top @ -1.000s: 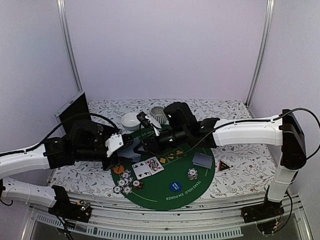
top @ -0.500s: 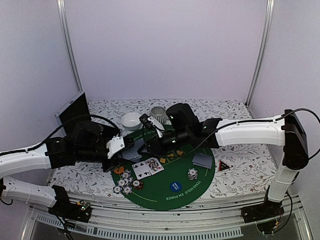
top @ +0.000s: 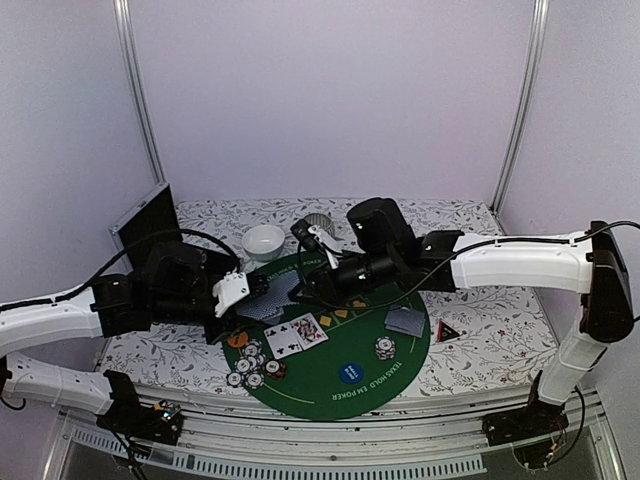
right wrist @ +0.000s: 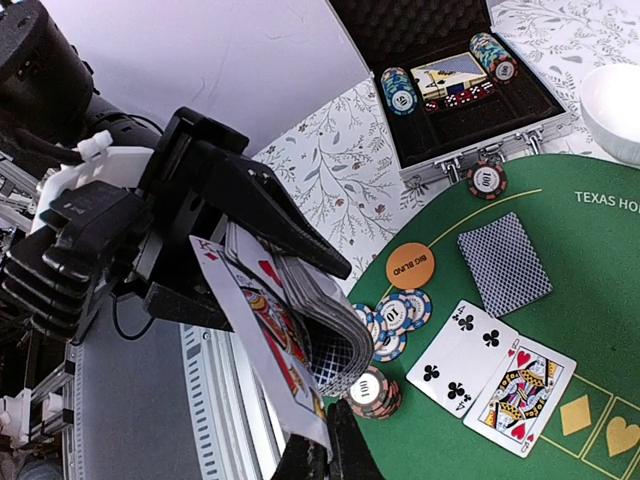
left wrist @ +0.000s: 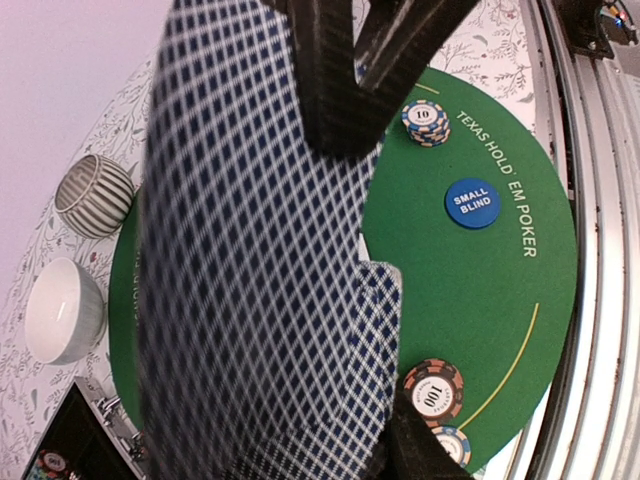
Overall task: Distribute texas hold em gaming equipment
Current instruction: Pick up the poker card from the face-down deck piles, then flop the poker card in the community card area.
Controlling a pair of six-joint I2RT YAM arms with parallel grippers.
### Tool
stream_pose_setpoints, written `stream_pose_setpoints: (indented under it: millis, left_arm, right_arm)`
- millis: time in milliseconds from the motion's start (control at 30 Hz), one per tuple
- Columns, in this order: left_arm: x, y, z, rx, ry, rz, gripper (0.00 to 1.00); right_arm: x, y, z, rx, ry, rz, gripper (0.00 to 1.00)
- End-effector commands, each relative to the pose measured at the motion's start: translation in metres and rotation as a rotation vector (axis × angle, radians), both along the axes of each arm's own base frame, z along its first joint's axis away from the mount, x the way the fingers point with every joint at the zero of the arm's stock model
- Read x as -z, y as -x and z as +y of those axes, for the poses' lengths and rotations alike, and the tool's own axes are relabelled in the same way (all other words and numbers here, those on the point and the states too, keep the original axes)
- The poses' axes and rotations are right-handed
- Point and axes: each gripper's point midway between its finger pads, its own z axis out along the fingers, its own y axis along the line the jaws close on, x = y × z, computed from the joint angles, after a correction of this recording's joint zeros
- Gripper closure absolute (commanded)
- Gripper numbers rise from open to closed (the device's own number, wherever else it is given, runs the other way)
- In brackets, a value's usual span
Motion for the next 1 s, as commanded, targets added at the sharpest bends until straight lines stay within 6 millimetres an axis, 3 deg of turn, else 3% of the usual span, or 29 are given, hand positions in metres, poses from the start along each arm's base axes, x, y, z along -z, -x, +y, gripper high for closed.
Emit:
stream_pose_setpoints:
  millis: [0, 167, 267, 400, 467, 667, 733, 800, 967]
  left_arm:
    - [-0.007, 0.0, -0.005, 0.011, 0.019, -0.001, 0.67]
    - [-0.007, 0.0, -0.005, 0.013, 0.02, 0.002, 0.67]
    - [-0.008, 0.0, -0.005, 0.01, 0.019, 0.0, 0.67]
    - [-0.008, 0.0, -0.005, 0.009, 0.019, -0.002, 0.67]
    - [-0.007, 0.0, -0.005, 0.007, 0.018, -0.001, 0.67]
    - [-0.008, 0.0, -0.005, 0.008, 0.02, -0.001, 0.67]
    - [-0.01, 0.0, -0.004, 0.008, 0.024, -0.004, 0.67]
    - [-0.01, 0.0, -0.004, 0.007, 0.025, -0.006, 0.67]
    - [-0.012, 0.001, -0.003, 0.009, 0.032, -0.009, 0.67]
  right_arm:
    - [-0.024, -0.005, -0.02, 0.038, -0.022, -0.058, 0.98]
    - [-0.044, -0.009, -0.04, 0.074, -0.039, -0.098, 0.98]
    - [-0.04, -0.033, -0.068, 0.206, 0.045, -0.125, 0.98]
    - [-0.005, -0.08, -0.127, 0.437, 0.265, -0.218, 0.98]
    - [0.011, -0.094, -0.143, 0.475, 0.366, -0.301, 0.98]
    - [0.056, -0.126, -0.145, 0.397, 0.603, -0.523, 0.98]
    - [0.054, -0.144, -0.134, 0.388, 0.632, -0.606, 0.98]
    - [0.071, -0.151, -0.123, 0.327, 0.678, -0.668, 0.98]
    - [0.103, -0.155, -0.101, 0.187, 0.77, -0.84, 0.98]
